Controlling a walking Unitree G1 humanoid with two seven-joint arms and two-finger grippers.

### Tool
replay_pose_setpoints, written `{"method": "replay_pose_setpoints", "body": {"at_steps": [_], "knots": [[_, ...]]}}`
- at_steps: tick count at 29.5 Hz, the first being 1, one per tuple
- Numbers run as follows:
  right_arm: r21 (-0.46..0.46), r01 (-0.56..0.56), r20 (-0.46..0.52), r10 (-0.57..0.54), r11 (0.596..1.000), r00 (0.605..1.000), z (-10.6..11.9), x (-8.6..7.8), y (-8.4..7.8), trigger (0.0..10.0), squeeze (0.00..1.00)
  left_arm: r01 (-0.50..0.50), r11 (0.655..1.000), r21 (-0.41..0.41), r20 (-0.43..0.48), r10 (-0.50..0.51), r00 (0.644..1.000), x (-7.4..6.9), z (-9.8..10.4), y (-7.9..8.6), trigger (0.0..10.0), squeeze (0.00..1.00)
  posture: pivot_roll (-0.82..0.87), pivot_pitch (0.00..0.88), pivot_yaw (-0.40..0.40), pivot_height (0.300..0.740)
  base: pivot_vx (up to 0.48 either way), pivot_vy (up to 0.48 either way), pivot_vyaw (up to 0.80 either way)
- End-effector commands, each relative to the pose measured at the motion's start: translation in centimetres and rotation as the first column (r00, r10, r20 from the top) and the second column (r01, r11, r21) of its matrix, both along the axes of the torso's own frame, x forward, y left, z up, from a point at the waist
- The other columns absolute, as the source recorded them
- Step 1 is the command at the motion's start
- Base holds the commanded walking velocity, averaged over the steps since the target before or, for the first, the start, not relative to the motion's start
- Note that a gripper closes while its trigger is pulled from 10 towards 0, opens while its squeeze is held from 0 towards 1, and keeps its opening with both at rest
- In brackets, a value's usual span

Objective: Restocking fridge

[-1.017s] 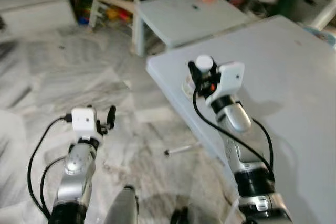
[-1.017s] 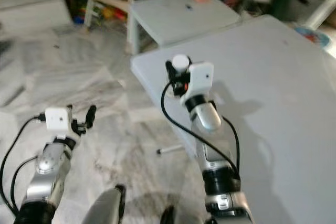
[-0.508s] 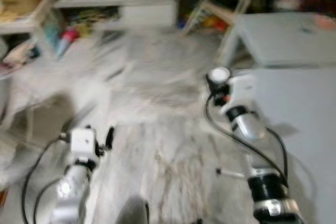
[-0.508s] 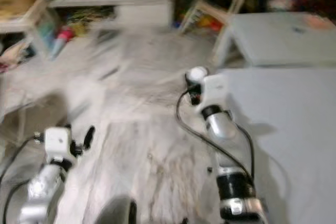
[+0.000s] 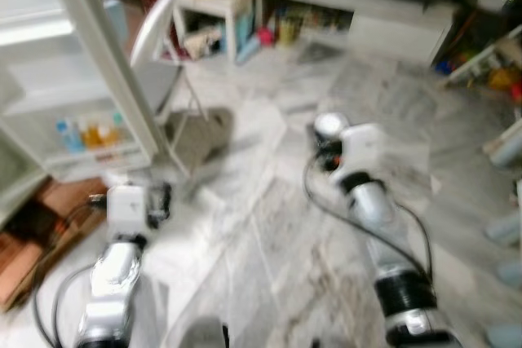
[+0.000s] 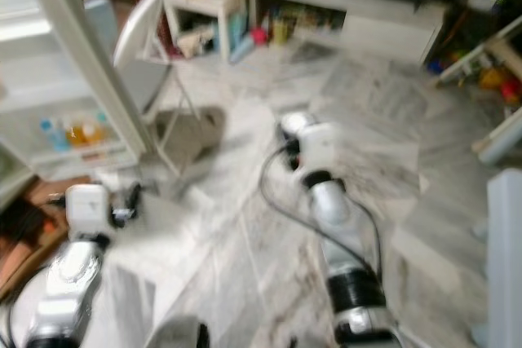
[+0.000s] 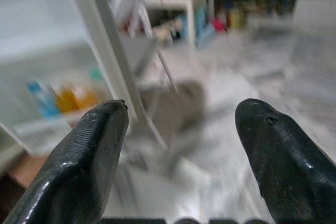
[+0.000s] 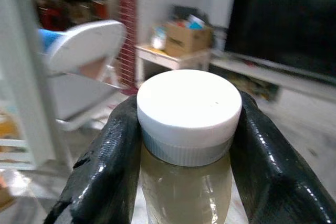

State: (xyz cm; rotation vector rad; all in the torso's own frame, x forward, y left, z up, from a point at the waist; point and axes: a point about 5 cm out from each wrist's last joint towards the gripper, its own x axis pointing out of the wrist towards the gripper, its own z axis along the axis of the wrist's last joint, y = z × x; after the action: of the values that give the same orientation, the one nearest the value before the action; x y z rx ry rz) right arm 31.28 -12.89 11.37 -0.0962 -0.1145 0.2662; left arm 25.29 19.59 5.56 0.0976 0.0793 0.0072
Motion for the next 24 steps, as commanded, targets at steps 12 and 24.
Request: {"method": "replay_pose_setpoints", "body": {"at_steps": [12, 24], "knots": [[-0.017, 0.031, 0.026, -0.031, 0.999, 0.999, 0.0, 0.1, -0.7, 10.0, 0.0, 0.004, 1.0, 0.005, 0.002, -0.004, 1.0, -0.3, -0.1, 0.1, 10.0, 0.0, 0.15, 0.0, 0.009, 0.74, 0.0, 0.48, 0.0], [-0.027, -0.033, 0.014, 0.033, 0.999, 0.999, -0.4, 0.4, 0.8, 10.0, 0.0, -0.039, 0.999, 0.008, -0.004, 0.039, 0.999, -1.2, -0.8, 0.2, 10.0, 0.0, 0.18, 0.0, -0.029, 0.74, 0.0, 0.48, 0.0]]}}
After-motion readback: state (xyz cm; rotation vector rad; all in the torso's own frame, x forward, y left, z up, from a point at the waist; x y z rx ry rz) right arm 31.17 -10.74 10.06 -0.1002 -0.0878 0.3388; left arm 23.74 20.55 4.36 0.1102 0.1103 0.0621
